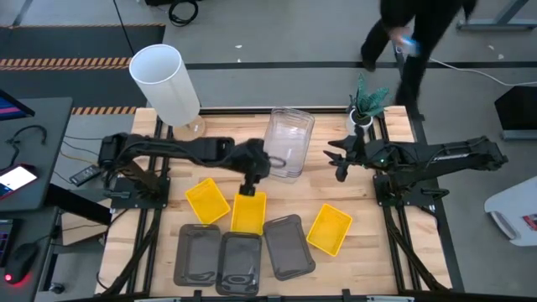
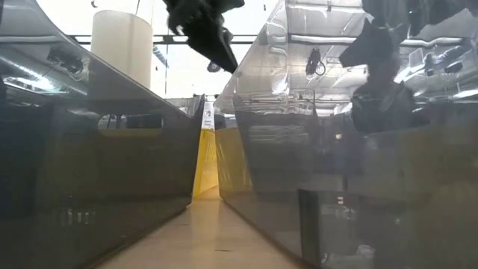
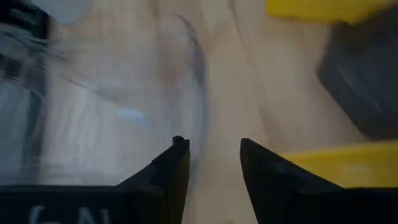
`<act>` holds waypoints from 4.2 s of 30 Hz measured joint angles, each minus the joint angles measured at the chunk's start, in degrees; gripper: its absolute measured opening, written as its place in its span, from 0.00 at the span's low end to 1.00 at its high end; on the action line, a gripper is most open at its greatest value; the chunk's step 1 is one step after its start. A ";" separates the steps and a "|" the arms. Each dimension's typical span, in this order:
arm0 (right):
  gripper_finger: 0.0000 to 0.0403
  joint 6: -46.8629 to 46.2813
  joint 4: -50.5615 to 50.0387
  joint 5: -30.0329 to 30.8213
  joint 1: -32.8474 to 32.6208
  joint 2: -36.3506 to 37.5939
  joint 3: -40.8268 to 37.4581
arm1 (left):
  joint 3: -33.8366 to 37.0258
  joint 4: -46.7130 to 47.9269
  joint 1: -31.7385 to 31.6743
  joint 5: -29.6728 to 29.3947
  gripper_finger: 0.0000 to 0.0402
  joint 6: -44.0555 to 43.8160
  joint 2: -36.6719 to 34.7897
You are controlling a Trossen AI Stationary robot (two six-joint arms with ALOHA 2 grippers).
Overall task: Stack baskets by color
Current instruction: Stack the left yellow bin into the middle yellow bin
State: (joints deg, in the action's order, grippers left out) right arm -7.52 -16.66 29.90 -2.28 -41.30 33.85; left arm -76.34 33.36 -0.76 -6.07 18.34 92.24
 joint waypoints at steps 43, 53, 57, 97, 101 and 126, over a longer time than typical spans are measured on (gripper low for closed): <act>0.41 9.08 24.33 -12.06 0.17 -10.28 0.00 | 22.86 19.31 6.94 -3.98 0.35 -13.09 -14.52; 0.41 9.24 24.39 -12.06 0.22 -10.29 0.00 | 23.75 17.10 6.98 -3.99 0.35 -0.24 -10.64; 0.41 9.24 24.70 -12.06 0.28 -10.36 -0.01 | 24.15 16.48 6.91 -4.02 0.35 0.87 -8.39; 0.41 10.04 25.65 -12.03 0.66 -11.19 0.00 | 2.56 32.51 17.44 -30.20 0.03 22.23 -3.08; 0.41 10.09 25.63 -12.03 0.66 -11.19 0.00 | -0.38 30.92 19.08 -33.00 0.03 28.61 -3.05; 0.41 10.07 25.65 -12.03 0.66 -11.19 0.00 | 6.29 7.79 21.12 -22.89 0.03 47.27 -3.01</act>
State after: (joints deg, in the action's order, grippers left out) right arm 2.55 8.99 17.87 -1.63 -52.49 33.85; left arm -70.04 41.15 20.36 -28.96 65.61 89.23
